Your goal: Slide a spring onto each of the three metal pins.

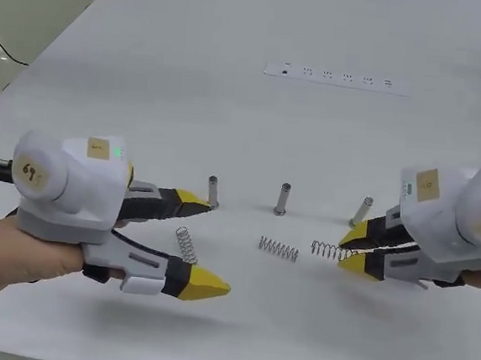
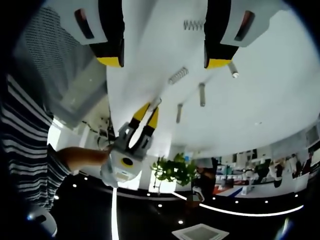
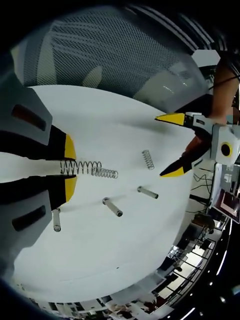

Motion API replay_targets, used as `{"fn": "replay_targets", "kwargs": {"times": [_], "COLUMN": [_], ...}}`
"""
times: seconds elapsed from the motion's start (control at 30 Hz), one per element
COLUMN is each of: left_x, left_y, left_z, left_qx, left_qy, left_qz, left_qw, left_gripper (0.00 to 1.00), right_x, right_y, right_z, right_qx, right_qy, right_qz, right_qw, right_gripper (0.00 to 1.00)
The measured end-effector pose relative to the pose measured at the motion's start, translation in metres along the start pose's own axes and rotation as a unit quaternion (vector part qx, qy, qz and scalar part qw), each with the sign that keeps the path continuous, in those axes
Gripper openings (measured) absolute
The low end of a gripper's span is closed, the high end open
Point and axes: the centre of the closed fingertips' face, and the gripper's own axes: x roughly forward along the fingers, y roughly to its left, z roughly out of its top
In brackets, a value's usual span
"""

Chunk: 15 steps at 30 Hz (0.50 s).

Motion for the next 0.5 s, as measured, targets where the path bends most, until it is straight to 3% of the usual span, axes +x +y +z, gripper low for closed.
{"fn": "replay_targets", "kwargs": {"times": [0.27,0.5], "left_x": [0.019,0.033], "left_y": [-0.009,-0.017], "left_z": [0.015,0.017], "left_qx": [0.015,0.037], "left_qy": [-0.017,-0.011], "left_qz": [-0.037,-0.066], "left_qw": [0.999,0.997], "left_gripper": [0.51,0.43], "right_x": [-0.001,-0.004], "right_y": [0.004,0.005], "right_z": [0.005,0.012], "right_qx": [0.0,0.0], "right_qy": [-0.005,-0.014], "right_qz": [0.002,0.004], "right_qw": [1.0,0.9999], "right_gripper": [0.07,0.07]}}
